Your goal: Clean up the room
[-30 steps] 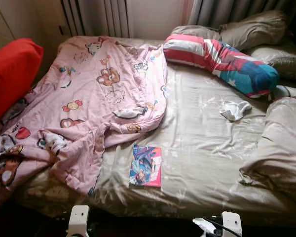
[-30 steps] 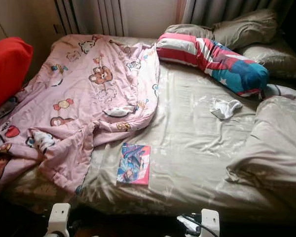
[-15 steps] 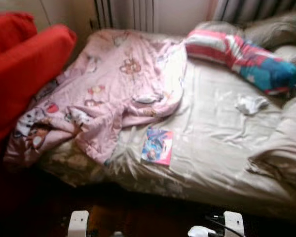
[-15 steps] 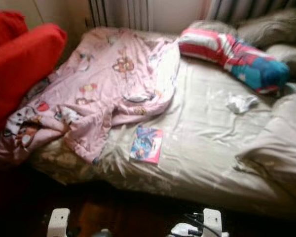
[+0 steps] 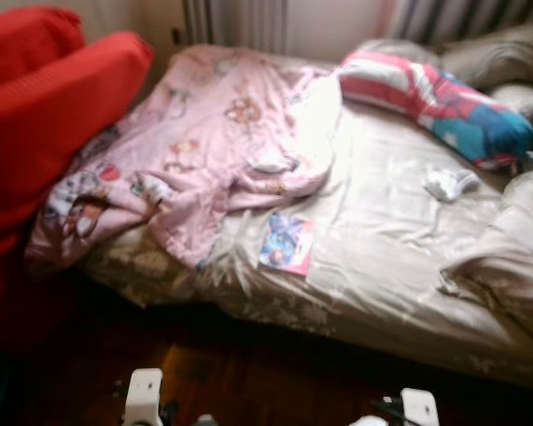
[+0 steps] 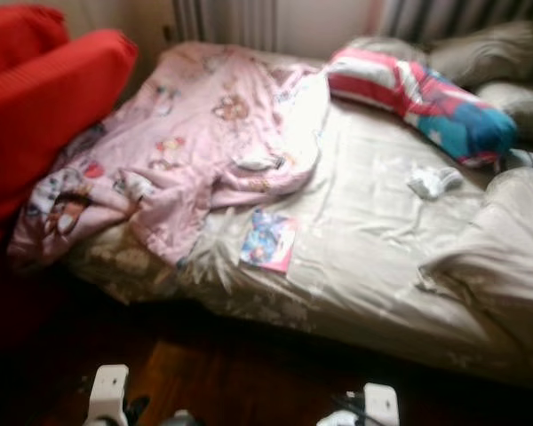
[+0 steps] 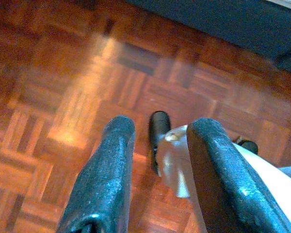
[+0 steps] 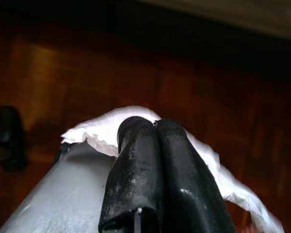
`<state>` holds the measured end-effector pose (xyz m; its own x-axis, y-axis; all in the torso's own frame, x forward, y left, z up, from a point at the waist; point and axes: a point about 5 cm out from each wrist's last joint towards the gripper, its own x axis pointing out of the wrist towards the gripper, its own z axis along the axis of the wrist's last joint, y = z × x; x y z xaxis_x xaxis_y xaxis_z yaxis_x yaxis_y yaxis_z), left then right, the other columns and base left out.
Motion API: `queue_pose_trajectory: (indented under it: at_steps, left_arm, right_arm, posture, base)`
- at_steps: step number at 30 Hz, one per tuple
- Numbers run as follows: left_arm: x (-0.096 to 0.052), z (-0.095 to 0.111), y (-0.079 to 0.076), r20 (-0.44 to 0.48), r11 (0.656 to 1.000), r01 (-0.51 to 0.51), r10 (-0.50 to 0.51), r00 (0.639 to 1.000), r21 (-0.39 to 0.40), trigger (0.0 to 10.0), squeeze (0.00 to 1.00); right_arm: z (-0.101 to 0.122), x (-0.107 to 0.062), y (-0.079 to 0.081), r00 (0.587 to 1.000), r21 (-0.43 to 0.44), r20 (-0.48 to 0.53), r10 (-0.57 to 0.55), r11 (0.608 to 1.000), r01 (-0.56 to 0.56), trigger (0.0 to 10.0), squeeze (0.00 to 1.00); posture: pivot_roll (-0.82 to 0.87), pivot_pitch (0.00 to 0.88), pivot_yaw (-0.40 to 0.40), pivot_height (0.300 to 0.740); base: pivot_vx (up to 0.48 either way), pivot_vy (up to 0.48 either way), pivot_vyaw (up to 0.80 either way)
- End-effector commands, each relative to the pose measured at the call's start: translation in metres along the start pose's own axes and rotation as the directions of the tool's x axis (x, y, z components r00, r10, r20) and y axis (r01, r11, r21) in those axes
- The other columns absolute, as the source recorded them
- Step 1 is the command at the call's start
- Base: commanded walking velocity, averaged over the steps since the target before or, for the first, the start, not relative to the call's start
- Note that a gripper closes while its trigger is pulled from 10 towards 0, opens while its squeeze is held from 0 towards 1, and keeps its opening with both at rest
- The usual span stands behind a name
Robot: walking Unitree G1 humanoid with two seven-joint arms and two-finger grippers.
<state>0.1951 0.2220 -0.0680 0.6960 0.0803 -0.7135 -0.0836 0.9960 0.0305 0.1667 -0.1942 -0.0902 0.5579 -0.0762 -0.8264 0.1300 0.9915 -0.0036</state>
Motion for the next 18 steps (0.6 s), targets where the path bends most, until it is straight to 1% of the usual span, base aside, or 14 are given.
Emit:
queue_pose_trajectory:
  at_steps: [1,3,4,5,6,10,13,18]
  left_arm:
    - [-0.001,-0.005,-0.002,-0.029,1.0,-0.003,0.003,1.0,-0.021,10.0,0.0]
    - [0.0,-0.006,-0.002,-0.047,1.0,-0.01,0.008,0.999,-0.029,10.0,0.0]
    - [0.0,-0.006,-0.002,-0.06,0.999,-0.014,0.012,0.998,-0.044,10.0,0.0]
    - [0.0,-0.006,-0.002,-0.062,0.998,-0.019,0.015,0.998,-0.056,10.0,0.0]
    - [0.0,-0.006,-0.002,-0.062,0.998,-0.019,0.015,0.998,-0.056,10.0,0.0]
    - [0.001,-0.005,-0.003,-0.058,0.993,-0.029,0.023,0.998,-0.115,10.0,0.0]
    - [0.001,-0.005,-0.004,-0.07,0.992,-0.03,0.021,0.997,-0.122,10.0,0.0]
    - [0.002,-0.004,-0.003,-0.084,0.99,-0.059,0.048,0.995,-0.125,10.0,0.0]
  right_arm:
    - [-0.005,-0.001,-0.002,1.0,-0.012,-0.017,-0.006,1.0,0.006,10.0,0.0]
    - [-0.006,-0.001,0.003,1.0,-0.017,-0.017,-0.001,1.0,0.0,10.0,0.0]
    - [-0.006,0.0,0.009,1.0,-0.016,-0.014,0.004,1.0,-0.004,10.0,0.0]
    - [-0.005,0.0,0.012,1.0,-0.017,-0.012,0.006,1.0,-0.006,10.0,0.0]
    - [-0.005,0.0,0.012,1.0,-0.017,-0.012,0.006,1.0,-0.006,10.0,0.0]
    - [-0.004,0.0,0.017,1.0,-0.018,-0.01,0.009,1.0,-0.009,10.0,0.0]
    - [-0.004,0.0,0.014,1.0,-0.018,-0.01,0.006,1.0,-0.006,10.0,0.0]
    - [-0.003,0.0,0.01,1.0,-0.003,-0.01,-0.001,1.0,0.001,10.0,0.0]
  posture:
    - [0.02,0.153,-0.048,0.728]
    - [0.02,0.153,-0.048,0.728]
    - [0.02,0.15,-0.049,0.728]
    - [0.02,0.15,-0.049,0.728]
    - [0.02,0.15,-0.049,0.728]
    - [0.03,0.142,-0.052,0.728]
    - [0.03,0.14,-0.052,0.728]
    - [0.03,0.134,-0.053,0.728]
  base:
    - [0.0,0.0,0.79]
    - [0.0,0.0,0.79]
    - [0.0,0.0,0.79]
    - [0.0,0.0,0.79]
    - [0.0,0.0,0.79]
    - [0.0,0.0,0.79]
    - [0.0,0.0,0.79]
    - [0.0,0.0,0.79]
